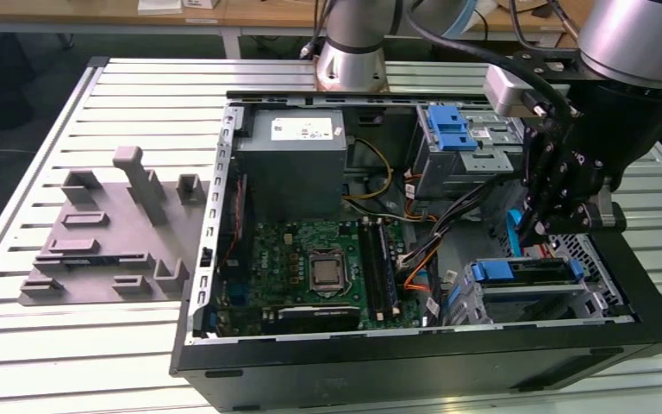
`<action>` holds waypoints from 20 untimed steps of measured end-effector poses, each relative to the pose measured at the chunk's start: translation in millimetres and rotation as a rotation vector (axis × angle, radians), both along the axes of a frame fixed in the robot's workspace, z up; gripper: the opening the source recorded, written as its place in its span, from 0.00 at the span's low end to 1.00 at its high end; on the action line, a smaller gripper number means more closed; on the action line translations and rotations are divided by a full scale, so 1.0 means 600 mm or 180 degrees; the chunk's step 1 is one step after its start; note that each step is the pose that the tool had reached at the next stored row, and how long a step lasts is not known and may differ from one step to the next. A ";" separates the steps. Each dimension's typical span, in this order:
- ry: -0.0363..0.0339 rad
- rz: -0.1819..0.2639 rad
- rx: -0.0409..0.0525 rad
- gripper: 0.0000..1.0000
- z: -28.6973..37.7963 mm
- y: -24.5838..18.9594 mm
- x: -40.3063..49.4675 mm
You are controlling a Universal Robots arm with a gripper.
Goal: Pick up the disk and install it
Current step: 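Insert the second disk wire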
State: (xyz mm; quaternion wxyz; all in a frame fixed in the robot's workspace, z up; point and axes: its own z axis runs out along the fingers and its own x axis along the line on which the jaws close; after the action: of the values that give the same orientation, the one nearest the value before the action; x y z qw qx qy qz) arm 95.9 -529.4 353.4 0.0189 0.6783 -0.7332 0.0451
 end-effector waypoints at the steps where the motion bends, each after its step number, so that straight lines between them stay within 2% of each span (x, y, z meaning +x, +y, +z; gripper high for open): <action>1: 0.0000 0.0000 0.0001 0.16 0.000 -0.0003 0.000; 6: 0.0000 0.0000 0.0000 0.16 -0.003 -0.0081 0.000; 12: 0.0001 0.0000 0.0000 0.16 -0.015 -0.0194 0.008; 20: 0.0003 0.0000 0.0001 0.16 -0.022 -0.0215 0.014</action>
State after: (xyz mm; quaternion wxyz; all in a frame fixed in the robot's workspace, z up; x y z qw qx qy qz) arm 104.2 -542.3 340.0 0.0192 0.6783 -0.7332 0.0447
